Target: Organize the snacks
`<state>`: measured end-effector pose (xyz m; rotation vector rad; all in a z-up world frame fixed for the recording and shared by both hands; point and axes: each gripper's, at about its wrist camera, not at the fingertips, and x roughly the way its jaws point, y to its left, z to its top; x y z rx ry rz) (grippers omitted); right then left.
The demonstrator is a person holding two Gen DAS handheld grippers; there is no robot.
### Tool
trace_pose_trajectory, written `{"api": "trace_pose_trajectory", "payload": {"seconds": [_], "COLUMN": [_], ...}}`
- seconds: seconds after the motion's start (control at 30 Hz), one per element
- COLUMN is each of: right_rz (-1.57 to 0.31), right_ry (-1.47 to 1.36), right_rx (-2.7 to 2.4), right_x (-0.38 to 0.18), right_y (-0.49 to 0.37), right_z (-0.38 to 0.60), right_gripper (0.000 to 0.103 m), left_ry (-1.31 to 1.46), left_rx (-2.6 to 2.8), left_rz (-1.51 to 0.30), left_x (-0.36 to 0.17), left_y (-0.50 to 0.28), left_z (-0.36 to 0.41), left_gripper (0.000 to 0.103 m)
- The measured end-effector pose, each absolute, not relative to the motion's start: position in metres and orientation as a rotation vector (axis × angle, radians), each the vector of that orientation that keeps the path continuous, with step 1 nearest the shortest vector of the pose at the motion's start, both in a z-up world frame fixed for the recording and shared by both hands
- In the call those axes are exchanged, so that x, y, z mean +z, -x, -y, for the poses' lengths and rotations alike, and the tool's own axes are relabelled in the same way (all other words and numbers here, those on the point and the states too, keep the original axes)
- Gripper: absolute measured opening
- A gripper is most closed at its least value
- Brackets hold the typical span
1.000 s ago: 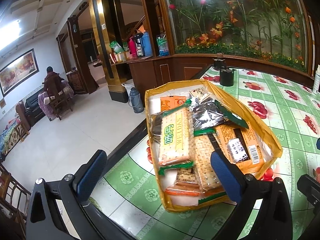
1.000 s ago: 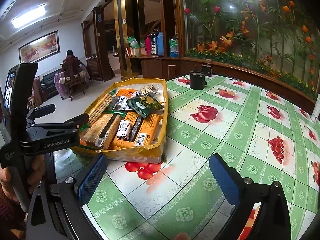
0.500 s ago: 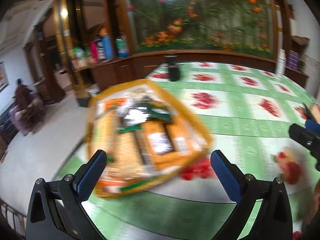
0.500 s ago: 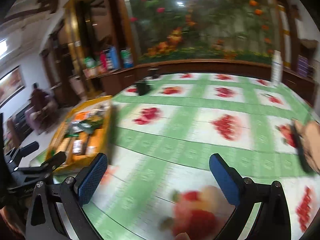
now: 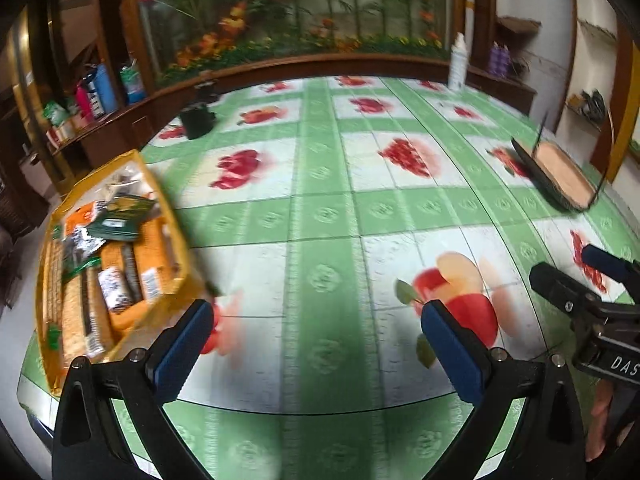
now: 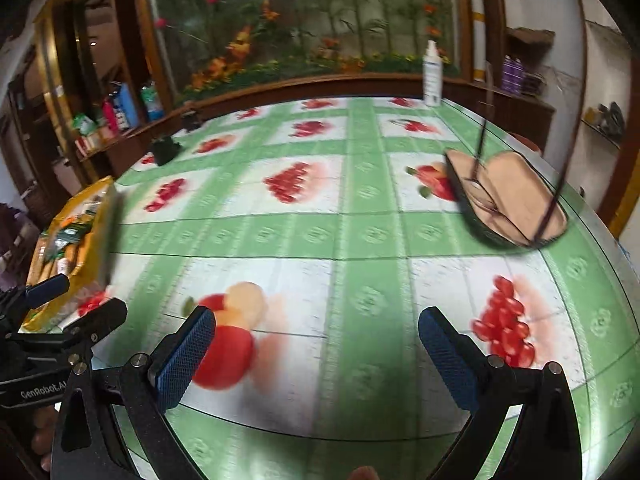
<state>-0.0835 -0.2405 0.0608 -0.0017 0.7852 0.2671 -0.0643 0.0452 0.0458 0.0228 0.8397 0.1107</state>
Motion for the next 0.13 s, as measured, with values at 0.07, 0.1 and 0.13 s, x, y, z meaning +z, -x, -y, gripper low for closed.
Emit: {"api": "trace_pose_trajectory", "payload": {"seconds": [0.07,0.1,0.13], "right_rz": [-0.801,-0.81,-0.816], "right_ry": [-0.006,-0.006,-0.01], "right_rx": [0.256,0.253,0.251], "right_x": [0.058,0.057,0.056], "right_y": [0.082,0.082,0.081], "right_z": [0.245,0.246,0.248], "right_gripper": [0.103,0.103,0.103], "left_ry": [-0.047,-0.057,-0.073], "left_rx": [0.089,0.073,0.059], "left_rz": [-0.851,-0.853,-0.853], "left_x": [0.042,0.04,0.039], "left_y": [0.057,0.052,0.048], "left_z": [-0.047,-0.047,-0.052], "left_gripper": [0.103,0.103,0.103]}}
